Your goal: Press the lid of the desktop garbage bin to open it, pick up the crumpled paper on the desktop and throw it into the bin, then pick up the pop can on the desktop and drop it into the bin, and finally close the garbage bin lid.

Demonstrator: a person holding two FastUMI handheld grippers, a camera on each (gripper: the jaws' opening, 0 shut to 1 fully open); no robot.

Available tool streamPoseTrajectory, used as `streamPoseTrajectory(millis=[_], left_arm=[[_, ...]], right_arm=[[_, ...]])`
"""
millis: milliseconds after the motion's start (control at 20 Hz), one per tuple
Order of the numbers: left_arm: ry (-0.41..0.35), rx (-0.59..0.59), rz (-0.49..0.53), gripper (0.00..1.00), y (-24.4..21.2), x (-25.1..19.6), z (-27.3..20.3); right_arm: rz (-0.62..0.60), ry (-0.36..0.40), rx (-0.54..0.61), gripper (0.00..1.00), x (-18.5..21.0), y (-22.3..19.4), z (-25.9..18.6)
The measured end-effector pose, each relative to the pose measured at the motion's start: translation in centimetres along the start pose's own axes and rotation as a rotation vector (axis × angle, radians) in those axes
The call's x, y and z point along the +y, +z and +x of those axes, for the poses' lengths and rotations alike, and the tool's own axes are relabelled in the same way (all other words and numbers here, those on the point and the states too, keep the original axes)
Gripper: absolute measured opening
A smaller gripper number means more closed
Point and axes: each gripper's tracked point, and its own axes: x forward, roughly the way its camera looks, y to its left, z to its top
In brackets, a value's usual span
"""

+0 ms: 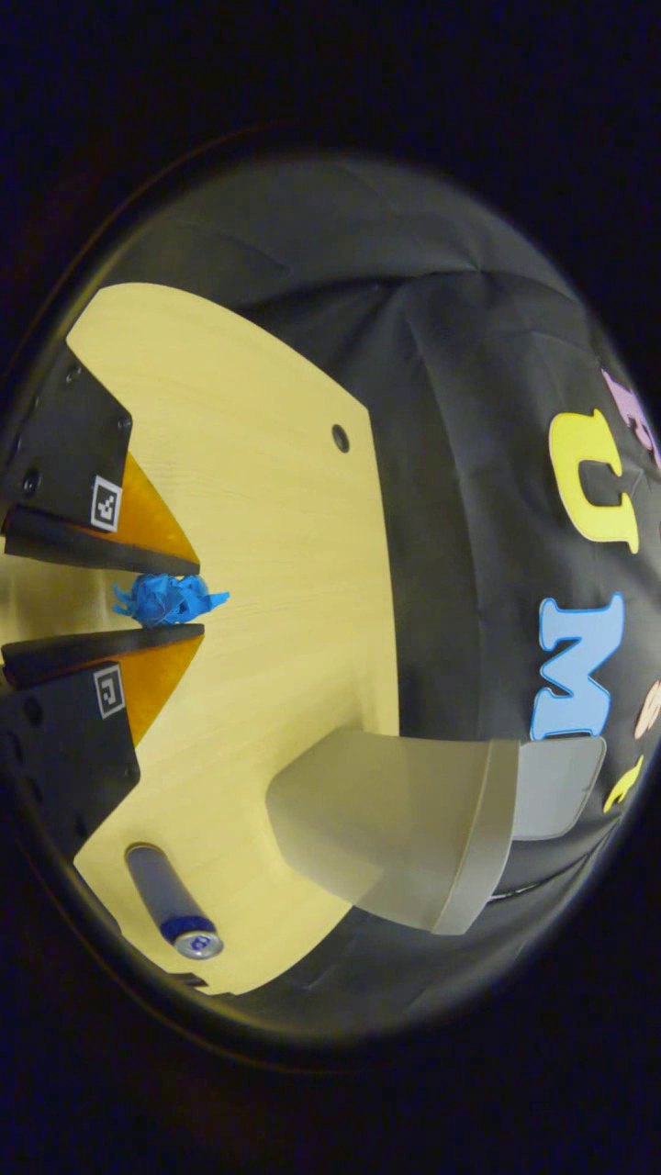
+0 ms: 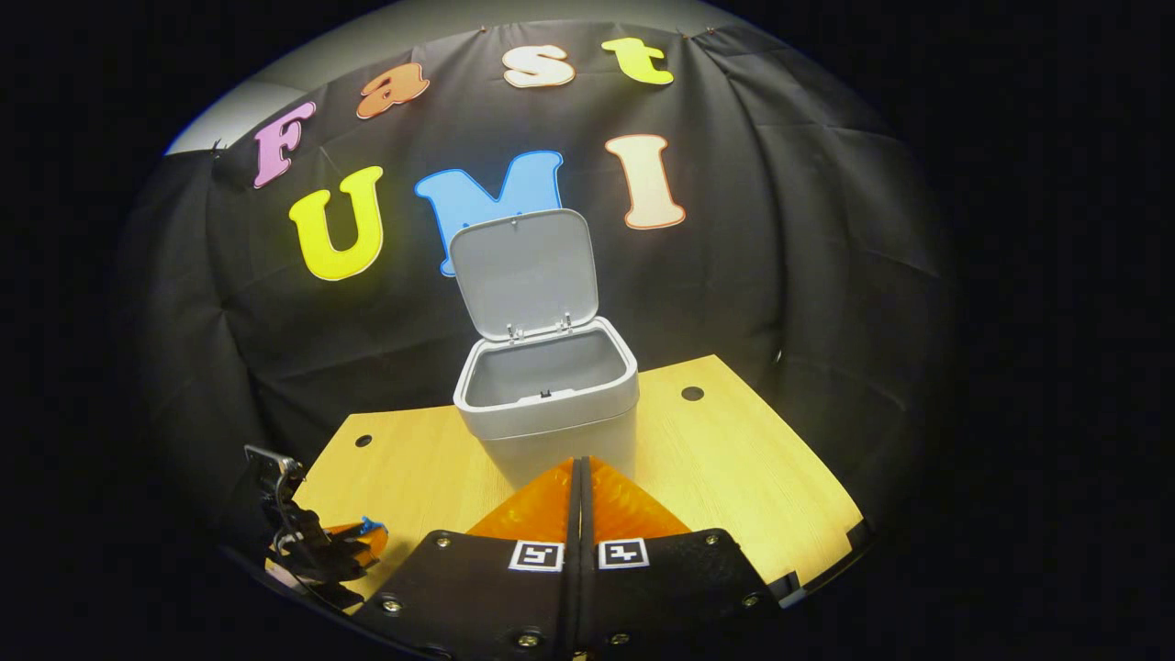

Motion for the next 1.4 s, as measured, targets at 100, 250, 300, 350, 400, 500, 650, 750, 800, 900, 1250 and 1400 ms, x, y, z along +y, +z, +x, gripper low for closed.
streamPoseTrajectory(millis=[100,250,300,350,400,500,650,750,800,900,1250,1400], left_arm=[[-0.015,-0.043,0.015,0.39,6.3,0.7,1.4],[-0.041,-0.112,0.017,0.38,10.6,-0.3,1.1],[-0.051,-0.137,0.017,0.38,12.2,-0.8,1.1],[-0.06,-0.162,0.017,0.38,13.8,-1.3,0.9],[-0.068,-0.187,0.013,0.39,15.3,-1.7,1.0],[-0.089,-0.24,0.006,0.39,18.6,-3.0,0.7],[-0.127,-0.313,0.029,0.38,23.2,-5.2,0.5],[-0.156,-0.354,0.043,0.38,25.8,-7.1,0.4],[-0.167,-0.374,0.048,0.41,27.1,-7.9,0.4],[-0.197,-0.406,0.056,0.38,29.1,-10.0,0.4],[-0.303,-0.486,0.089,0.46,34.8,-17.2,0.5],[-0.327,-0.49,0.112,0.46,35.4,-19.3,0.9]], right_arm=[[0.004,0.001,0.0,0.0,-0.1,-0.1,-0.2],[0.011,-0.004,0.004,0.0,-0.5,-0.5,-0.4],[0.013,-0.005,0.007,0.0,-0.7,-0.7,-0.5],[0.016,-0.006,0.008,0.0,-0.8,-0.7,-0.5],[0.02,-0.008,0.008,0.0,-0.9,-0.8,-0.7],[0.027,-0.013,0.009,0.0,-1.2,-1.1,-0.7],[0.04,-0.024,0.014,0.0,-1.7,-1.6,-1.0],[0.049,-0.032,0.018,0.0,-2.0,-1.8,-1.2],[0.055,-0.038,0.02,0.0,-2.3,-2.1,-1.4],[0.062,-0.049,0.023,0.0,-2.6,-2.4,-1.6],[0.088,-0.109,0.028,0.0,-4.6,-3.2,-2.9],[0.108,-0.137,0.027,0.0,-5.5,-3.6,-3.4]])
